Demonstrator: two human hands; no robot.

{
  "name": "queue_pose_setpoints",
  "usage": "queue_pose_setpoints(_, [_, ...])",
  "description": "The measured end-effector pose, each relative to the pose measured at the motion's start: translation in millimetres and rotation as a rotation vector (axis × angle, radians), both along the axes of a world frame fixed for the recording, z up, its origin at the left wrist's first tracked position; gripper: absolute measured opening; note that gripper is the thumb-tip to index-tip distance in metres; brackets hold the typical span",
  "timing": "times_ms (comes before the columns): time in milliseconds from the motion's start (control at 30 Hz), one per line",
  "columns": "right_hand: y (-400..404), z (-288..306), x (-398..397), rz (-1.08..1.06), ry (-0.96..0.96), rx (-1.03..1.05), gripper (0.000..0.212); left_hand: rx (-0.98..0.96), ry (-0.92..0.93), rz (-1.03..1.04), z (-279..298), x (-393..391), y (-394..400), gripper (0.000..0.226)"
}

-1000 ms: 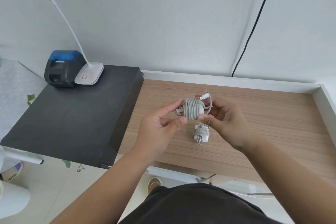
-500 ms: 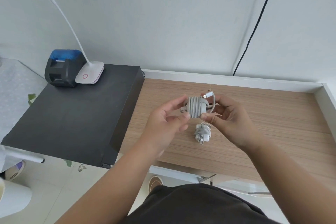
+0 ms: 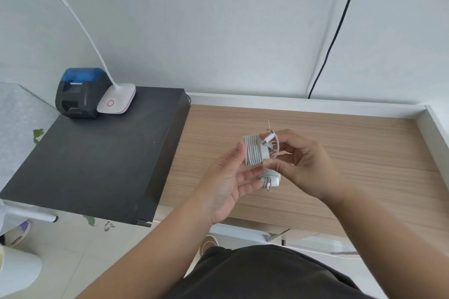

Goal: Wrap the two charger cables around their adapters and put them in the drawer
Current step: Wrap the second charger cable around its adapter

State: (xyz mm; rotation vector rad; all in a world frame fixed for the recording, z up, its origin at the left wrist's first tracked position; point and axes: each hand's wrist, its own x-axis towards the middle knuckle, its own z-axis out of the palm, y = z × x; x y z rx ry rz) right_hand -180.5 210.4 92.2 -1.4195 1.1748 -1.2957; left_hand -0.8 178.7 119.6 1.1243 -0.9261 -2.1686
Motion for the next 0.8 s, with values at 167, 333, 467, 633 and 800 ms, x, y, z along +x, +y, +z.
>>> queue_pose_setpoints(167, [-4.7, 2.1, 5.4, -0.099, 0.206, -0.043, 0.045, 0.125, 0.171, 0.141, -0.3, -7.7, 1.5, 0.055])
queue_pose_setpoints(333, [-7.4, 4.8, 6.4, -0.135, 0.351, -0.036, 0.038, 0.064, 0.212, 0.272, -4.2, -8.9, -0.6, 0.039])
queue_pose_setpoints(467, [-2.9, 5.3, 16.0, -0.183, 0.138, -0.118, 0.02, 0.045, 0.231, 0.32, -5.8, -9.5, -3.4, 0.051])
queue_pose_setpoints(633, [-1.9, 14.4, 17.1, -0.094, 0.136, -0.154, 0.025, 0.033, 0.252, 0.332, -8.5, -8.4, -2.1, 0.052])
queue_pose_setpoints(800, [-3.9, 23.6, 20.4, -0.086, 0.339, -0.224, 0.02, -0.045, 0.18, 0.287, -8.7, -4.8, 1.1, 0.052])
